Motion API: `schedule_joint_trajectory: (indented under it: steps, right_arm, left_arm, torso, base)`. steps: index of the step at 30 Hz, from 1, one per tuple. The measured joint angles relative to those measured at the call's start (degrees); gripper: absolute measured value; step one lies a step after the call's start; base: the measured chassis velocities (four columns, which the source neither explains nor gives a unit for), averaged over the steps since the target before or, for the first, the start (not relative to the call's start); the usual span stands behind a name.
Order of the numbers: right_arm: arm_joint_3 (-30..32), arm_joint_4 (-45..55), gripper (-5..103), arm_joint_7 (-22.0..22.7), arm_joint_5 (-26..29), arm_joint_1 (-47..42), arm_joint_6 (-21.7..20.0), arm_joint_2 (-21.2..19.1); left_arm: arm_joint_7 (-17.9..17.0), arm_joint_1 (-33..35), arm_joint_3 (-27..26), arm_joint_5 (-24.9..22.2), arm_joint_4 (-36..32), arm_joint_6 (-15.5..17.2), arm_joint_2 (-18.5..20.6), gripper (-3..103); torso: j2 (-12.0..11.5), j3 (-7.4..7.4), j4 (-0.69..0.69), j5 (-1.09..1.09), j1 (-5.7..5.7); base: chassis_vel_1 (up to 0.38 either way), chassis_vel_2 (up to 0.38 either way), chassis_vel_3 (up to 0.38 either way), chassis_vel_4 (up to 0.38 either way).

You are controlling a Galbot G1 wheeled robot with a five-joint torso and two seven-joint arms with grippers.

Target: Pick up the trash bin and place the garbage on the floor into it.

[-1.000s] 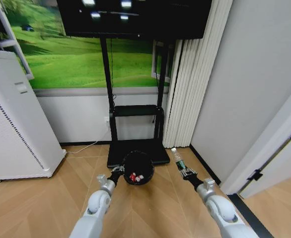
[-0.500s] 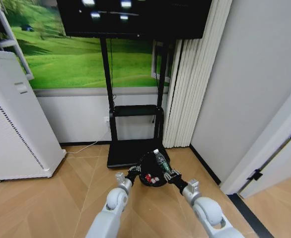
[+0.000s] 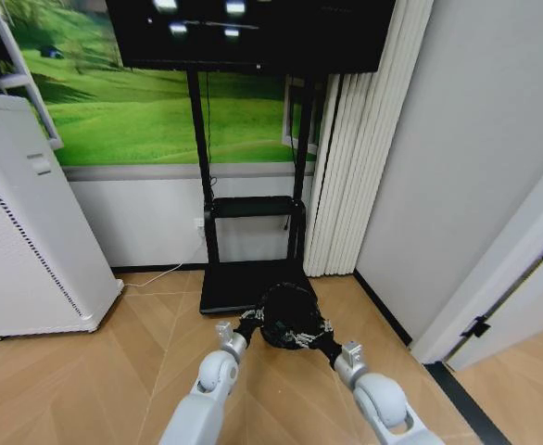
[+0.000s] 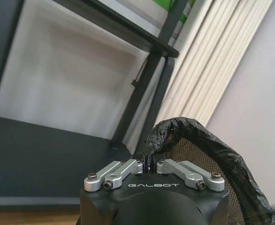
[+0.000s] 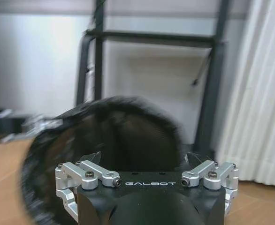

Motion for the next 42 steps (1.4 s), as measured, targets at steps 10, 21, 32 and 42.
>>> schedule_joint_trajectory:
  steps: [10,21,32,42]
  right_arm:
    - [5.64,0.62,100,11.49,2.09,-3.35,0.6,3.88]
    - [7.58,-2.11,100,12.82,-6.44,-11.23,9.2,9.09]
    - [7.47,-2.88,100,11.82,-6.85,-12.06,12.2,8.58]
    - [8.03,-3.51,100,11.84,-5.82,-14.3,14.44,7.04]
  left_arm:
    - [2.94,7.36,-11.49,4.16,-7.89,-0.6,6.55,7]
    - [5.09,17.81,-25.58,4.03,-15.02,-1.52,10.04,7]
    - [3.92,16.13,-24.35,3.4,-14.65,-1.16,10.14,7]
    - [2.99,16.17,-22.79,3.84,-15.17,-0.98,9.66,7]
  torso:
    - [0.0,-0.01,0.02,0.0,0.0]
    - [0.0,-0.01,0.0,0.01,-0.01]
    - [0.0,0.0,0.0,0.0,0.0]
    - [0.0,0.0,0.01,0.04,0.0]
  base:
    - [0.0,0.0,0.0,0.0]
    - [0.0,0.0,0.0,0.0]
    - [0.119,-0.039,-0.105,0.05]
    - [0.403,-0.065,-0.408,0.06]
